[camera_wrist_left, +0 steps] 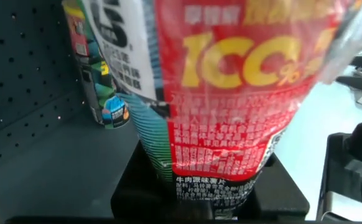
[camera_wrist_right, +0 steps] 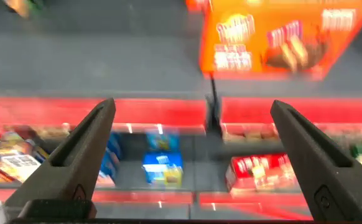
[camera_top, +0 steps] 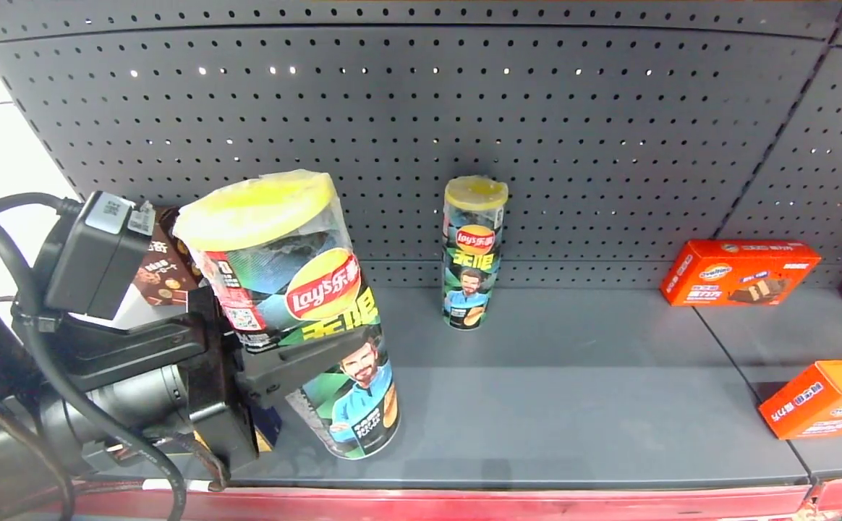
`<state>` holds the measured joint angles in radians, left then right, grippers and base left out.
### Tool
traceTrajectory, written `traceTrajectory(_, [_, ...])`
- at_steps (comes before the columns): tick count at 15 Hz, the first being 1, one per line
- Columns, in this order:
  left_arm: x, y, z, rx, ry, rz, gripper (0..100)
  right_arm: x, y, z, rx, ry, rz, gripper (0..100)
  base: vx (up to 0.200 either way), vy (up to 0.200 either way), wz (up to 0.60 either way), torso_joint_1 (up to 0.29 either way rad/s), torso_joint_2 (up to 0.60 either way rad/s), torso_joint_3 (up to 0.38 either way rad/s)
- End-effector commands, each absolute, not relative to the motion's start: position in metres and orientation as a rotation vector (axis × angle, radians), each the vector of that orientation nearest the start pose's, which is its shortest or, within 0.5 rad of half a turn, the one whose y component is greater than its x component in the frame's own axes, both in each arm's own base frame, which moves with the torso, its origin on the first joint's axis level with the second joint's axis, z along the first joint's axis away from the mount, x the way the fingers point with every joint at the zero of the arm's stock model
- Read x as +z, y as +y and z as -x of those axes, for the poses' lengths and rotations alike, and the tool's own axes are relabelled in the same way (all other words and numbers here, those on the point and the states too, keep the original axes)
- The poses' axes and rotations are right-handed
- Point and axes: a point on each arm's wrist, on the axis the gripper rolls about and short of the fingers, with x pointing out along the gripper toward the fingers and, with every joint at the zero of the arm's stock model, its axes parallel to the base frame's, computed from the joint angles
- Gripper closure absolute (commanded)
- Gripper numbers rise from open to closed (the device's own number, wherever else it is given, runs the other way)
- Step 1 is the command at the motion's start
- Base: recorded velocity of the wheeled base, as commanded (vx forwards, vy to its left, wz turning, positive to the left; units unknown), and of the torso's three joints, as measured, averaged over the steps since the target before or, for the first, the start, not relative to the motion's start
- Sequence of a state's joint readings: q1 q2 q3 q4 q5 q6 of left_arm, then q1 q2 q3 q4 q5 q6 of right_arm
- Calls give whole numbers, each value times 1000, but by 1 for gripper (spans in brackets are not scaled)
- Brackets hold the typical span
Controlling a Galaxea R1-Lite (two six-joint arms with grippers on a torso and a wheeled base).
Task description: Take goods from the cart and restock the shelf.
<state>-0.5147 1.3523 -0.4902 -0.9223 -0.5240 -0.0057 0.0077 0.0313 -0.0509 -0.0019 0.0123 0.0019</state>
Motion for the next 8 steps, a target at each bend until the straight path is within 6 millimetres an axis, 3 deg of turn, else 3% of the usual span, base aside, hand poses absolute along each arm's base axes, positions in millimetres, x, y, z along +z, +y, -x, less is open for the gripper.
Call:
traceTrajectory(1, [221,-113,-179,-1038,-75,5,100,158,1,7,179,36,-23,0,0,0,0,0,0,0])
traceTrajectory(3, [225,-115,-184,-1035,-87,5,100,166,4,-3,278,70,26,0,0,0,0,0,0,0])
traceTrajectory(5, [223,-113,-184,-1026,-80,7,100,188,8,-27,323,91,46,0,0,0,0,0,0,0])
traceTrajectory(8, [226,-108,-188,-995,-91,6,100,191,19,-58,449,159,35,0,0,0,0,0,0,0])
